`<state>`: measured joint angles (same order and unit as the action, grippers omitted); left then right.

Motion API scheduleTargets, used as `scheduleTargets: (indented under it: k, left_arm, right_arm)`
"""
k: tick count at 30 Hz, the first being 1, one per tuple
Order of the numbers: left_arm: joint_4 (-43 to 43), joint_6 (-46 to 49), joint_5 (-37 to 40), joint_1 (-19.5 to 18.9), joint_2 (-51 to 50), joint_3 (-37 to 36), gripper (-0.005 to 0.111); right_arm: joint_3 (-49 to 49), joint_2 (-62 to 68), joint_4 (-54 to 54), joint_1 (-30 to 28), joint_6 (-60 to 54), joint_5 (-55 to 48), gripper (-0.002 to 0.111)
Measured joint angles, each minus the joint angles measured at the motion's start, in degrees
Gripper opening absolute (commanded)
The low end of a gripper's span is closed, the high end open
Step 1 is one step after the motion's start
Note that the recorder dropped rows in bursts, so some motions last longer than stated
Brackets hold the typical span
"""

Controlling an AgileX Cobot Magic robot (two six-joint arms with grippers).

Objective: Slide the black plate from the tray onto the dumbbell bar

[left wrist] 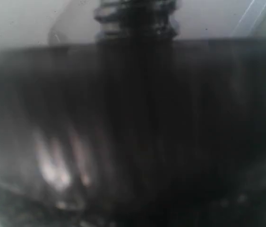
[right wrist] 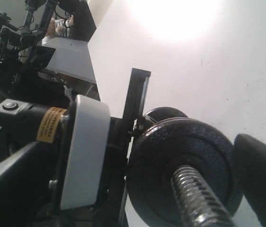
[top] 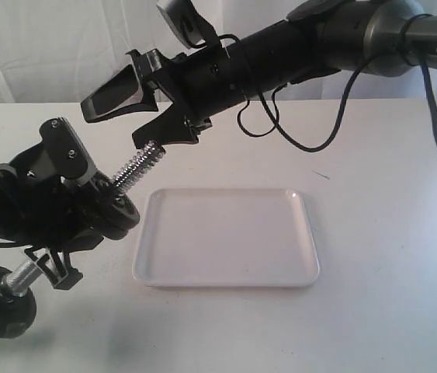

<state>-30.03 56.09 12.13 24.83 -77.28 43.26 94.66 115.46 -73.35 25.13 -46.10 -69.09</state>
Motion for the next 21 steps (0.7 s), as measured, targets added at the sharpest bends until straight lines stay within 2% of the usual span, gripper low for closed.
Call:
scheduleTargets:
  k: [7, 10, 12, 14, 15, 17, 18, 21]
  left_arm:
    - [0.42, -0.22, 0.04, -0.10, -0.23, -0.22, 0.000]
    - [0.42, -0.33, -0.58, -0.10, -0.32, -0.22, 0.000]
    - [0.42, -0.55, -1.41, -0.10, -0.59, -0.22, 0.000]
    - [0.29, -1.42, -2.87, -0.10, -1.27, -0.22, 0.000]
    - [0.17, -2.01, -3.70, -0.22, -1.67, -0.22, 0.000]
    - [-0.68, -2.93, -5.82, -0.62, -2.88, -0.22, 0.000]
    - [-1.28, -3.35, -6.73, -0.93, -3.39, -0.22, 0.000]
    - [-2.82, -6.00, -8.60, -2.97, -5.48, 0.52, 0.000]
  right_arm:
    - [0.00, -0.09, -0.13, 0.14, -3.52, -0.46, 0.105]
    - [1.32, -0.36, 0.96, 0.14, -3.95, -0.46, 0.097]
    - [2.59, -0.72, 2.01, 0.03, -4.08, -0.46, 0.084]
    - [4.38, -1.69, 2.75, -0.21, -4.17, -0.35, 0.063]
    - [5.07, -2.31, 2.84, -0.53, -4.30, 0.43, 0.045]
    - [6.46, -3.88, 3.73, -1.03, -4.41, 3.37, 0.019]
    - [6.98, -4.57, 4.20, -1.16, -4.41, 4.98, -0.001]
    - [7.54, -6.99, 7.36, -1.75, -3.98, 11.11, 0.000]
